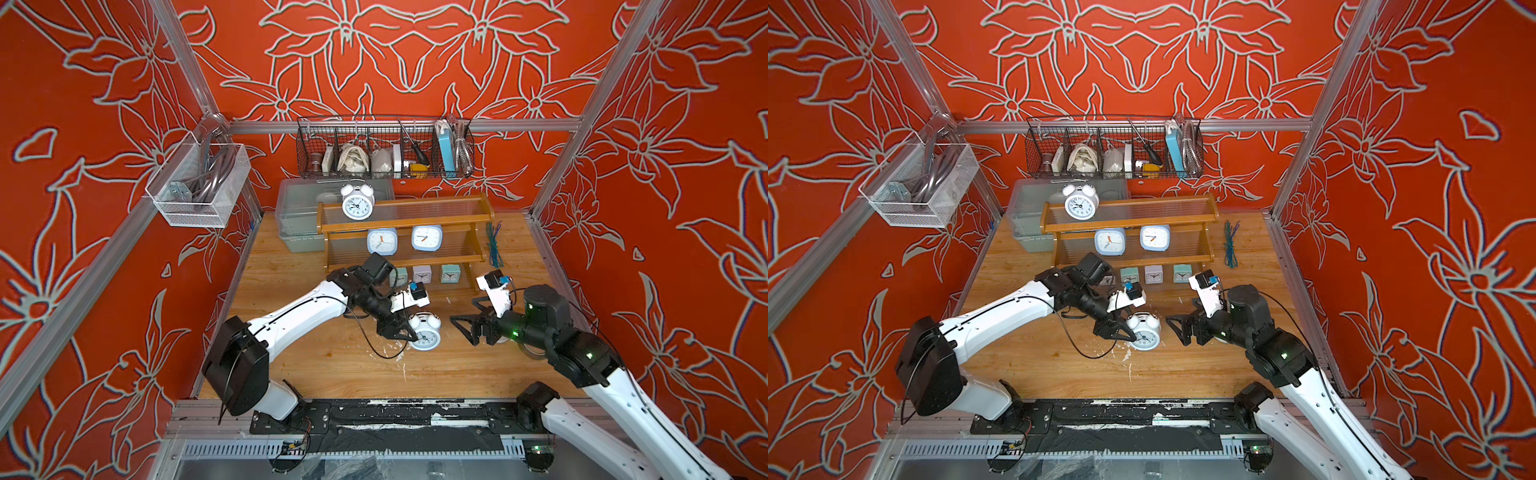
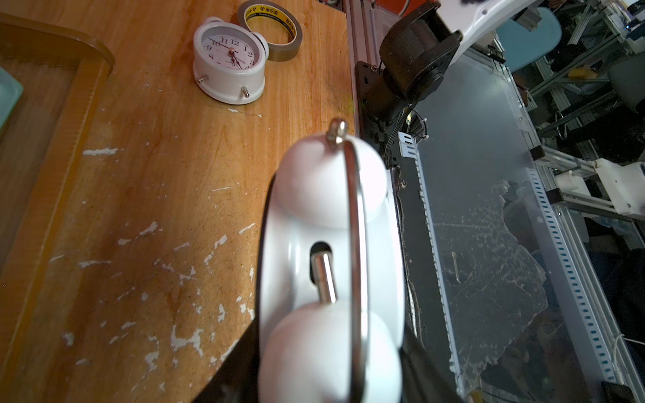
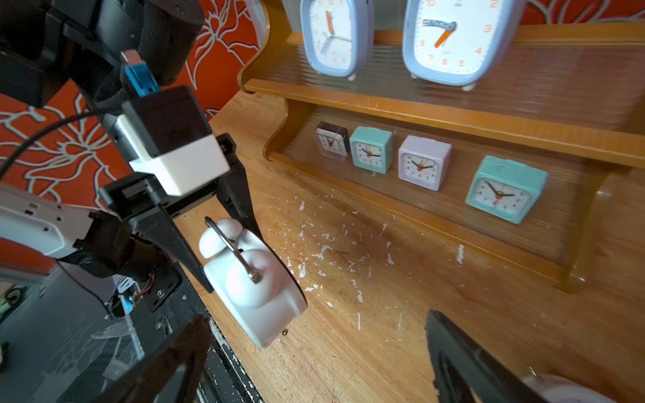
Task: Place the alarm clocks on the shelf by style
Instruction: Pick up the alarm from the center of the board.
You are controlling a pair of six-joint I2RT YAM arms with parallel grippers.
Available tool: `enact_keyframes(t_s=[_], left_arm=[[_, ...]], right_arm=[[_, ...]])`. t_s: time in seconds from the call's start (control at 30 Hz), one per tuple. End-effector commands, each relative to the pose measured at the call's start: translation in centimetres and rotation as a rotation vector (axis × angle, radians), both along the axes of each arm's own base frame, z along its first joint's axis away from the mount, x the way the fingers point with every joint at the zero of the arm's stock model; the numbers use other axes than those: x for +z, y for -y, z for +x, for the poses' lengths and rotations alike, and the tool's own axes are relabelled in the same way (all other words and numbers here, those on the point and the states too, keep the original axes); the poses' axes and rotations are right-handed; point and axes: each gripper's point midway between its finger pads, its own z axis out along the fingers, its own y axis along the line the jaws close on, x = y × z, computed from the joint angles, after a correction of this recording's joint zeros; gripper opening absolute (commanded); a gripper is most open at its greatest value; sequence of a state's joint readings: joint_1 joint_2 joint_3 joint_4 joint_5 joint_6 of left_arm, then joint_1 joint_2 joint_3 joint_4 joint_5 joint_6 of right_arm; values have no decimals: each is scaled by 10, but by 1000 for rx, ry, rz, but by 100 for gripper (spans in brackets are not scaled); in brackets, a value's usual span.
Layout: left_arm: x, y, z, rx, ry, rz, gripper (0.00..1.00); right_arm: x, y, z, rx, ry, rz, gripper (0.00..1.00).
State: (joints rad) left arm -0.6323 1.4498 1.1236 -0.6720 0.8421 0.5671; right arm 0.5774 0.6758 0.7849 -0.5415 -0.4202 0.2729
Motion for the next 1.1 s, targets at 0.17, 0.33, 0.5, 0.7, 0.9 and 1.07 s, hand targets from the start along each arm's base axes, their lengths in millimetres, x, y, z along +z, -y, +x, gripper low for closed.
enact_keyframes(t_s=[0.17, 0.33, 0.5, 0.7, 0.9, 1.07], left_arm=[[40, -32, -15, 26, -44, -109, 39], [49, -51, -23, 44, -49, -139, 39], [55, -58, -33, 34, -63, -159, 38], [57, -61, -32, 57, -63, -167, 38], [61, -63, -31, 68, -62, -177, 38], [61, -65, -31, 77, -56, -177, 38]], right_arm=[[45, -36, -3, 196, 99, 137, 100], [53, -56, -12, 336, 64, 205, 100], [54, -74, -29, 503, 23, 250, 100], [49, -87, -46, 605, 32, 229, 100], [34, -99, -52, 625, 26, 177, 100], [21, -108, -48, 619, 21, 143, 100]])
